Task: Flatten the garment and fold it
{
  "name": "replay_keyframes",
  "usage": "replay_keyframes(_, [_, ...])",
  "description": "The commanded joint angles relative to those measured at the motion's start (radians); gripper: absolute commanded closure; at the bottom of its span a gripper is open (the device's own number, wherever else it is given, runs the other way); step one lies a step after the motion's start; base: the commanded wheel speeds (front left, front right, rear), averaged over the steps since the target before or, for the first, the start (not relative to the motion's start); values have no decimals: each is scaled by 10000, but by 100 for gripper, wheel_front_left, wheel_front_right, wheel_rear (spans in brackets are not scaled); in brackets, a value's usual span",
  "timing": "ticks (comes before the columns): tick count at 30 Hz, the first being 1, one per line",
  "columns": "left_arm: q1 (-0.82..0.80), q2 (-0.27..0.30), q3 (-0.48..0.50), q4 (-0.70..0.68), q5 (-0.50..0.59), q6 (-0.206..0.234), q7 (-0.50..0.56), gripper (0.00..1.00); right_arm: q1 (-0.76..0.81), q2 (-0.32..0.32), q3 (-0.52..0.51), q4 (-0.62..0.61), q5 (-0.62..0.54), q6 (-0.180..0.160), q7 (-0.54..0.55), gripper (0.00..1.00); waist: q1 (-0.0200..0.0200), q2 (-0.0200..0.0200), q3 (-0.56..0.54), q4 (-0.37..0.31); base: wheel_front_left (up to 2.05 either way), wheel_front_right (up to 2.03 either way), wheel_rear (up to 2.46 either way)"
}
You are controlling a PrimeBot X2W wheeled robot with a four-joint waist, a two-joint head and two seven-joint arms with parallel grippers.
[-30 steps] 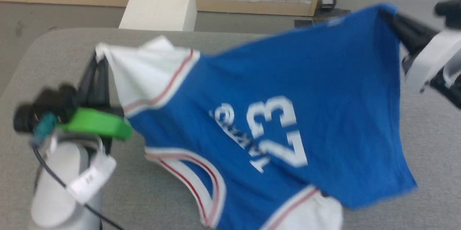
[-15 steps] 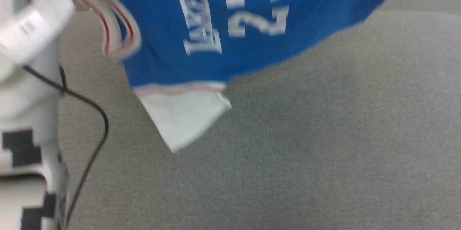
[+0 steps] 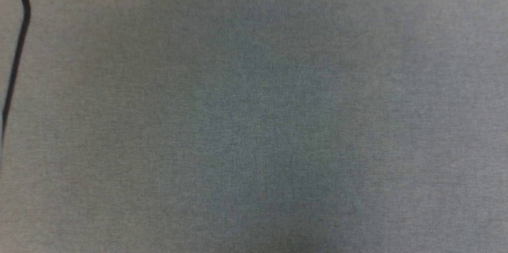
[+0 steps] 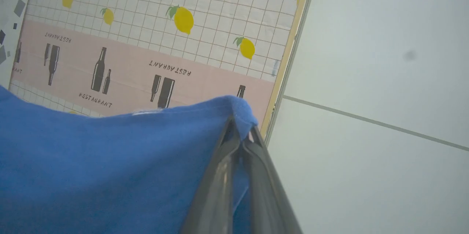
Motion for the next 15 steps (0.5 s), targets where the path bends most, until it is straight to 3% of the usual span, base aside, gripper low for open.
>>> replay_keyframes(1, [-269, 68, -23, 191, 107, -41, -94, 100, -241, 129, -40, 218, -90, -15, -116, 100, -2, 0, 733, -50, 0, 0, 0])
replay_keyframes(9, [-68, 237, -287, 1071, 53, -100, -279, 100, -32, 389, 411, 1013, -126, -15, -493, 100, -2, 0, 960, -3, 0, 0, 0])
replay_keyframes(15, [1857, 153, 134, 464, -339, -96, -295, 100, 1276, 545, 1194, 1534, 214, -15, -1007, 100, -2, 0, 742, 21, 0, 0, 0])
